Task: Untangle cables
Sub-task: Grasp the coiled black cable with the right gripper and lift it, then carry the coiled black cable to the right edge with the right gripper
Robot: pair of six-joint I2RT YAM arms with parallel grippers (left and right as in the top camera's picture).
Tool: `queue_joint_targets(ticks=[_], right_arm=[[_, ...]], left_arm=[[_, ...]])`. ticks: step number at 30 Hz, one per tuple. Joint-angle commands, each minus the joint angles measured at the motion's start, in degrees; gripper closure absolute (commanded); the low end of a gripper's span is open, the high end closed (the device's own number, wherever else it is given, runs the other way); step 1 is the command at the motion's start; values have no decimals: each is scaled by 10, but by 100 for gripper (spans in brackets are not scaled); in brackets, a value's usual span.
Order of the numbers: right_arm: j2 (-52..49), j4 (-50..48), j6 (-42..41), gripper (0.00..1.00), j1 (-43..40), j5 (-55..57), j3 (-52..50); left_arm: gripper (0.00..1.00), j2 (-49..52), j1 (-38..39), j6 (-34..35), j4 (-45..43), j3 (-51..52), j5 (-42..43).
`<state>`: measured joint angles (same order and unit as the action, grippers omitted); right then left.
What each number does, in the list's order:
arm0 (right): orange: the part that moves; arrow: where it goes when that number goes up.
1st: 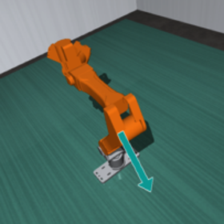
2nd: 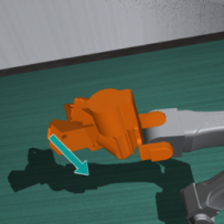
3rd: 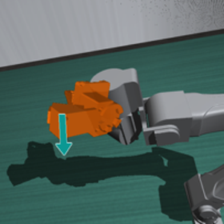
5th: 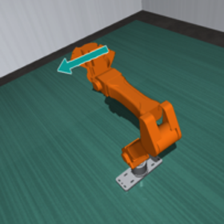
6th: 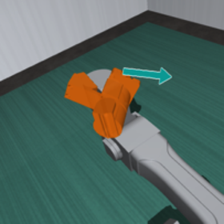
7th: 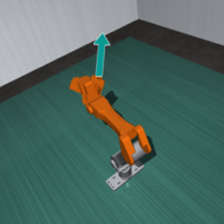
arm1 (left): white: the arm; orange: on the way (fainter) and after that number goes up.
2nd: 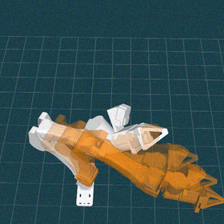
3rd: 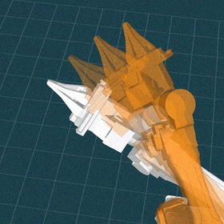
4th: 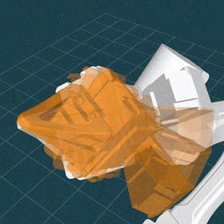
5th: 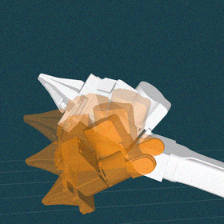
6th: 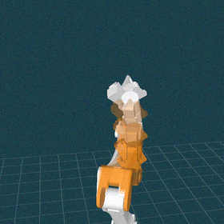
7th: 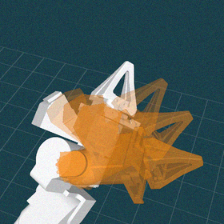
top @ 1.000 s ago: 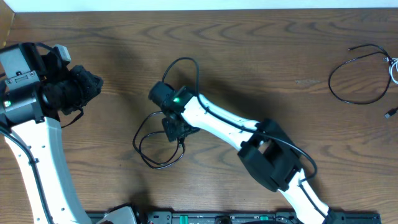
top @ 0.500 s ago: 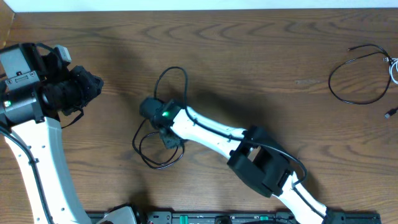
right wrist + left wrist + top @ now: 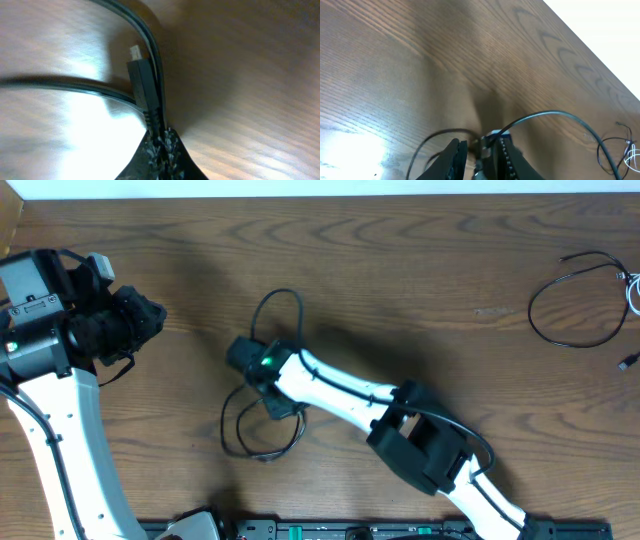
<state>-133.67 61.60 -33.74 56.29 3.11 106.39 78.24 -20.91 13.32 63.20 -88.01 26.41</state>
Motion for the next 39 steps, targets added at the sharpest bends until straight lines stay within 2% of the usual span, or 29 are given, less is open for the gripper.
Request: queue_joint_targets(ticks=[1,7,13,15,20,27,30,34,39], right_arm=[[-25,33,13,99,-65,12,-3],[29,65,82,99,-176,12,27],[142,71,146,99,-334,12,85],[182,67,147,99,-405,12,116],[246,37,141,99,-604,11,177],[242,15,139,99,-814,-25,186],[237,24,138,99,-857,-27,183],[234,72,123,99,-925,-26,168],[225,71,124,97,-957,-27,131]], left_arm=[[76,-1,-2,1,2,-3,-3],[76,-1,-2,1,2,-3,-3],[76,-1,-2,1,2,-3,-2],[72,-1,-2,1,2,-3,-1],[71,0,-2,1,2,-3,-1],[71,0,-2,1,0,-3,0],[71,0,6,1,-3,-3,1],[71,0,56,1,-9,-3,1],[71,8,137,1,-38,-3,1]])
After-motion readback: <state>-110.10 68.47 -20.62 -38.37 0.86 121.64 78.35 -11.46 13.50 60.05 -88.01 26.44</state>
